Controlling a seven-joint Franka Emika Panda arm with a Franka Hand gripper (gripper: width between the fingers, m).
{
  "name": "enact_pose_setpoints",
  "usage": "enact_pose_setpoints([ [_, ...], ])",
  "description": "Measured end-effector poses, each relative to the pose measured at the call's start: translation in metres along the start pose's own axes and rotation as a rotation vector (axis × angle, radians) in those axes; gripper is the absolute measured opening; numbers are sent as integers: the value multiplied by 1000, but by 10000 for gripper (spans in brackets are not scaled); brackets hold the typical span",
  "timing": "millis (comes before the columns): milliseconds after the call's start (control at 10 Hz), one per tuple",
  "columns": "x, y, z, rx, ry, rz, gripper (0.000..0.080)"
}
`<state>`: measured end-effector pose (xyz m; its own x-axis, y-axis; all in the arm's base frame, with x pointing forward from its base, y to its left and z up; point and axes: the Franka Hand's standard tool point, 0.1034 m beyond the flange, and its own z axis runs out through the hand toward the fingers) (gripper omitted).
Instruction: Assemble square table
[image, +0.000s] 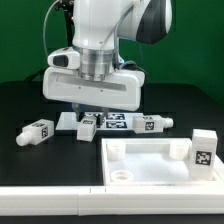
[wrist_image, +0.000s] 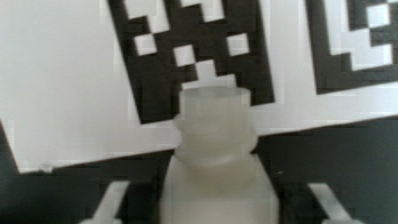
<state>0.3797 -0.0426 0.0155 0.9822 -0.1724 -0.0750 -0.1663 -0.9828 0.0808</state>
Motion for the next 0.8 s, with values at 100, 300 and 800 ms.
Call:
enact_pose_setpoints([
  [100, 0, 0, 0, 0, -1, 15, 305],
  [300, -4, -3, 2, 13, -44, 20, 609],
  [800, 46, -2, -29, 55, -374, 0, 648],
])
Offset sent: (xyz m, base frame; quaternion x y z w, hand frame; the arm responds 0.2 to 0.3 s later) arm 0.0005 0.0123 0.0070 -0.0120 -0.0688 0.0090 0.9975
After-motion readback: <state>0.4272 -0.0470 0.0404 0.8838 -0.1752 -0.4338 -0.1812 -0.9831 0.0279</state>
